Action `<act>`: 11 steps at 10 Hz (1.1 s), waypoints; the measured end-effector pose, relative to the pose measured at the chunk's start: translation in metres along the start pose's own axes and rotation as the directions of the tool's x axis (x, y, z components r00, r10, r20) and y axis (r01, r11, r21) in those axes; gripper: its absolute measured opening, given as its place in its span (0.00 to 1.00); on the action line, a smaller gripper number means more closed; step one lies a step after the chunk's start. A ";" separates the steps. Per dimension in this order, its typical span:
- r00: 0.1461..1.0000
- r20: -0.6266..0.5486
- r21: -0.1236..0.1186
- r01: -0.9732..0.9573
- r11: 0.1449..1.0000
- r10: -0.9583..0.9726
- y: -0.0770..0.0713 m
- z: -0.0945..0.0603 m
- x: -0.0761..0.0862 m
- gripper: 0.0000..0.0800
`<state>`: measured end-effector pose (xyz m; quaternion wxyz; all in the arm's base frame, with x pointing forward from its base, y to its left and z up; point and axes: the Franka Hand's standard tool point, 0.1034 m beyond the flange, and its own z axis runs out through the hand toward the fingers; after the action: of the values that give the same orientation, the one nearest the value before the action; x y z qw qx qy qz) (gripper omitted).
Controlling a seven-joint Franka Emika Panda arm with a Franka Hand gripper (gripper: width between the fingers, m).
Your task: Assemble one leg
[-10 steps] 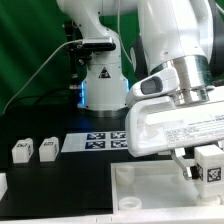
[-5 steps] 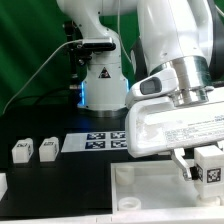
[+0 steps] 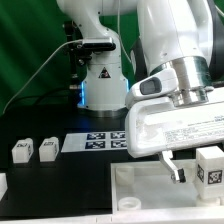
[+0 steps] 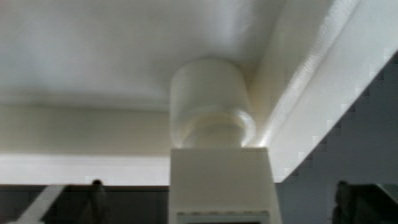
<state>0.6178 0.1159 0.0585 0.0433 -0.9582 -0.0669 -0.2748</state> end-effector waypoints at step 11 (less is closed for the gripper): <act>0.993 0.116 0.017 0.003 1.000 -0.005 0.001 -0.050 0.025 0.81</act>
Offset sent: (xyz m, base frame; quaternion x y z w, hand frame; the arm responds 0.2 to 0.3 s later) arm 0.0000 0.0000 0.0000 0.0000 0.0000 0.0000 1.0000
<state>0.6133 0.1112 0.1144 0.0469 -0.9721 -0.0737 -0.2179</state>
